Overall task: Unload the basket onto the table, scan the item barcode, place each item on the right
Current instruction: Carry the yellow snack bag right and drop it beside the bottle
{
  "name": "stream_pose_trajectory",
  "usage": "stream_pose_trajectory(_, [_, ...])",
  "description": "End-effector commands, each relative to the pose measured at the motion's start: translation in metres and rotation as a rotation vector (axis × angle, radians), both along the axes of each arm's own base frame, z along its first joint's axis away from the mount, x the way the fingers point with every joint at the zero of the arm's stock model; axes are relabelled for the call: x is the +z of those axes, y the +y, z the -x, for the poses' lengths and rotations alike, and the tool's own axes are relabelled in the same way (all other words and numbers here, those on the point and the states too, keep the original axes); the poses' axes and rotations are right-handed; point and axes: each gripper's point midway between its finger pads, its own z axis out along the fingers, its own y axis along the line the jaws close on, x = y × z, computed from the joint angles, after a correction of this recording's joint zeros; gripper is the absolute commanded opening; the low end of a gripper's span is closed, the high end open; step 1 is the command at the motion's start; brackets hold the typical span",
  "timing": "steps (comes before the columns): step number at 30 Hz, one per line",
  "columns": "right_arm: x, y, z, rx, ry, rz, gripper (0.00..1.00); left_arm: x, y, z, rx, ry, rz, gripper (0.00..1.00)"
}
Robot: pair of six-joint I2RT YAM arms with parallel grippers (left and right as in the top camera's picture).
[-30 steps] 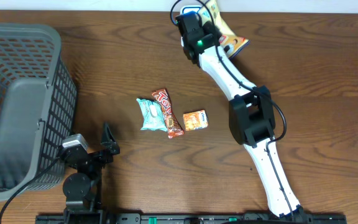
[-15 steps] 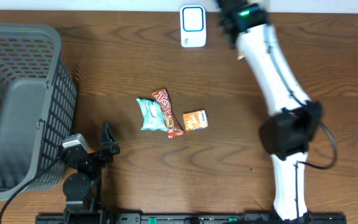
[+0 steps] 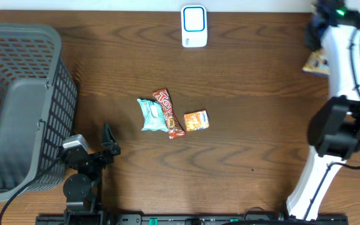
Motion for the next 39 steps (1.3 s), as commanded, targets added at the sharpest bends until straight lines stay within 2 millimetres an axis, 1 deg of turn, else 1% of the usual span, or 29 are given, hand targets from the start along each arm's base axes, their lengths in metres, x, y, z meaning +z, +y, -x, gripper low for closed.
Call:
stream_pose_trajectory(1, [-0.037,-0.052,0.026,-0.123,0.032,-0.036,0.01,-0.018,0.002,0.001,0.013,0.054,0.004,0.98])
stream_pose_trajectory(3, [-0.055,-0.085,0.046,-0.192,0.046,-0.041,0.01,-0.018,0.002,0.001,0.013,0.055,0.004,0.98])
stream_pose_trajectory(4, [-0.061,-0.096,0.053,-0.216,0.05,-0.044,0.01,-0.018,0.002,0.001,0.013,0.055,0.004,0.98])
stream_pose_trajectory(5, [-0.071,-0.113,0.065,-0.255,0.055,-0.047,0.01,-0.018,0.002,0.001,0.013,0.055,0.004,0.98])
stream_pose_trajectory(7, [-0.08,-0.13,0.08,-0.296,0.06,-0.055,0.02,-0.018,0.002,0.001,0.013,0.055,0.004,0.98])
stream_pose_trajectory(9, [-0.085,-0.143,0.089,-0.32,0.051,-0.085,0.03,-0.018,0.002,0.001,0.013,0.055,0.004,0.98])
stream_pose_trajectory(11, [-0.088,-0.148,0.09,-0.321,0.02,-0.144,0.1,-0.018,0.002,0.001,0.013,0.055,0.004,0.98])
stream_pose_trajectory(13, [-0.087,-0.15,0.09,-0.341,-0.012,-0.184,0.29,-0.018,0.002,0.001,0.013,0.055,0.004,0.98])
stream_pose_trajectory(14, [-0.087,-0.15,0.09,-0.351,-0.021,-0.194,0.45,-0.018,0.002,0.001,0.013,0.055,0.004,0.98])
stream_pose_trajectory(15, [-0.084,-0.151,0.089,-0.357,-0.027,-0.195,0.56,-0.018,0.002,0.001,0.013,0.055,0.004,0.98])
stream_pose_trajectory(16, [-0.081,-0.149,0.087,-0.353,-0.034,-0.199,0.69,-0.018,0.002,0.001,0.013,0.055,0.004,0.98])
stream_pose_trajectory(17, [-0.076,-0.146,0.084,-0.341,-0.046,-0.209,0.8,-0.018,0.002,0.001,0.013,0.055,0.004,0.98])
stream_pose_trajectory(18, [-0.057,-0.136,0.074,-0.304,-0.093,-0.24,0.99,-0.018,0.002,0.001,0.013,0.055,0.004,0.98])
stream_pose_trajectory(19, [-0.046,-0.132,0.07,-0.286,-0.121,-0.255,0.99,-0.018,0.002,0.001,0.013,0.055,0.004,0.98])
stream_pose_trajectory(21, [-0.013,-0.119,0.058,-0.231,-0.202,-0.295,0.99,-0.018,0.002,0.001,0.013,0.055,0.004,0.98])
stream_pose_trajectory(22, [0.007,-0.11,0.052,-0.203,-0.256,-0.328,0.99,-0.018,0.002,0.001,0.013,0.055,0.004,0.98])
stream_pose_trajectory(23, [0.021,-0.103,0.049,-0.188,-0.295,-0.354,0.99,-0.018,0.002,0.001,0.013,0.055,0.004,0.98])
stream_pose_trajectory(25, [0.059,-0.08,0.044,-0.148,-0.397,-0.44,0.99,-0.018,0.002,0.001,0.013,0.055,0.004,0.98])
stream_pose_trajectory(26, [0.089,-0.058,0.041,-0.109,-0.468,-0.523,0.99,-0.018,0.002,0.001,0.013,0.055,0.004,0.98])
stream_pose_trajectory(27, [0.108,-0.041,0.042,-0.078,-0.508,-0.588,0.99,-0.018,0.002,0.001,0.013,0.055,0.004,0.98])
stream_pose_trajectory(29, [0.138,-0.007,0.044,-0.008,-0.556,-0.696,0.99,-0.018,0.002,0.001,0.013,0.055,0.004,0.98])
stream_pose_trajectory(30, [0.149,0.01,0.046,0.028,-0.562,-0.74,0.99,-0.018,0.002,0.001,0.013,0.055,0.004,0.98])
stream_pose_trajectory(32, [0.163,0.041,0.05,0.087,-0.555,-0.806,0.99,-0.018,0.002,0.001,0.013,0.055,0.004,0.98])
stream_pose_trajectory(34, [0.166,0.077,0.055,0.148,-0.508,-0.865,0.99,-0.018,0.002,0.001,0.013,0.055,0.004,0.98])
stream_pose_trajectory(35, [0.162,0.096,0.057,0.167,-0.468,-0.891,0.99,-0.018,0.002,0.001,0.013,0.055,0.004,0.98])
stream_pose_trajectory(36, [0.157,0.108,0.059,0.176,-0.435,-0.905,0.99,-0.018,0.002,0.001,0.013,0.054,0.004,0.98])
stream_pose_trajectory(39, [0.133,0.161,0.069,0.26,-0.28,-0.939,0.99,-0.018,0.002,0.001,0.013,0.055,0.004,0.98])
